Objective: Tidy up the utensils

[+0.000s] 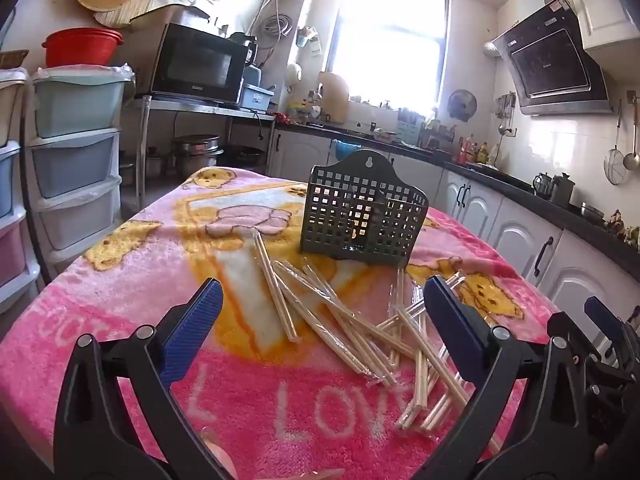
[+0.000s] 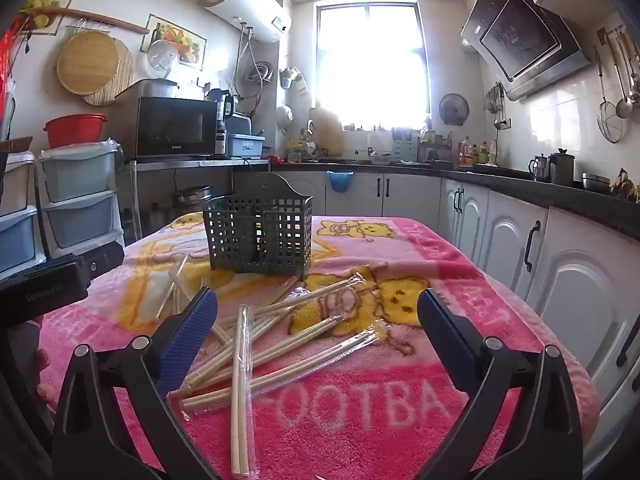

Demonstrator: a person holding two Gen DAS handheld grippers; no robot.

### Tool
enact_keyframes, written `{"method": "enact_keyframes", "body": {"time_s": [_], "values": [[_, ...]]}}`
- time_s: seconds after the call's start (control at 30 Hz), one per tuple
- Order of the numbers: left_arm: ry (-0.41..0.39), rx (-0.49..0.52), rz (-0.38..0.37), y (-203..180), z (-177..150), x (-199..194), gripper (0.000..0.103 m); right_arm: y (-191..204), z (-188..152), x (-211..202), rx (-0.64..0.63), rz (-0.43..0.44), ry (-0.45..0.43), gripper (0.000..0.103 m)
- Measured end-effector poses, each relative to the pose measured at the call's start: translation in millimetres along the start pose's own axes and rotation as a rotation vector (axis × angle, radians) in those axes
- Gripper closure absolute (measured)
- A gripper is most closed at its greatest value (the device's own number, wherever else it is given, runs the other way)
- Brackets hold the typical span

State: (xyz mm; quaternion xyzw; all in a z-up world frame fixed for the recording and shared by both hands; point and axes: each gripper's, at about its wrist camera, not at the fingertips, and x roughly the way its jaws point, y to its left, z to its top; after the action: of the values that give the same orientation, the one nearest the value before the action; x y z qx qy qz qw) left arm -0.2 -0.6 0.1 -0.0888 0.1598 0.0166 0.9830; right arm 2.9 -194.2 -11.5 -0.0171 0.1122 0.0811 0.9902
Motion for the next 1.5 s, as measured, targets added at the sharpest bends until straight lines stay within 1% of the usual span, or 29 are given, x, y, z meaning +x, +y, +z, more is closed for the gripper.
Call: {"method": "enact_keyframes", "body": {"time_s": [0.2,0.4,0.43,0.47,0.63,1.5], "values": [[0.006,-0.009,0.000,0,0,0,0.010,-3,-2,1,-0.005,0.003,-0.002,0.006],[0.006,-0.011,0.002,0,0,1,0.010,5,4,-6,-0.005,0.003,-0.008,0.006],[0.006,-0.011,0.003,-1,-1,2,0.010,4,1,-1,-0.011,0.007,-0.007,0.006],[0.003,-0.012,0.001,0,5,0,0.010,4,2,-1,-0.011,0.006,-0.010,0.006],[0.004,-0.014,0.002,0,6,-4,0.010,3,3,-3,-0.007,0.007,-0.012,0.006],[-0.005,-0.018,0.007,3,1,0,0.010,3,8,-7,-0.004,0.008,-0.026,0.006]]}}
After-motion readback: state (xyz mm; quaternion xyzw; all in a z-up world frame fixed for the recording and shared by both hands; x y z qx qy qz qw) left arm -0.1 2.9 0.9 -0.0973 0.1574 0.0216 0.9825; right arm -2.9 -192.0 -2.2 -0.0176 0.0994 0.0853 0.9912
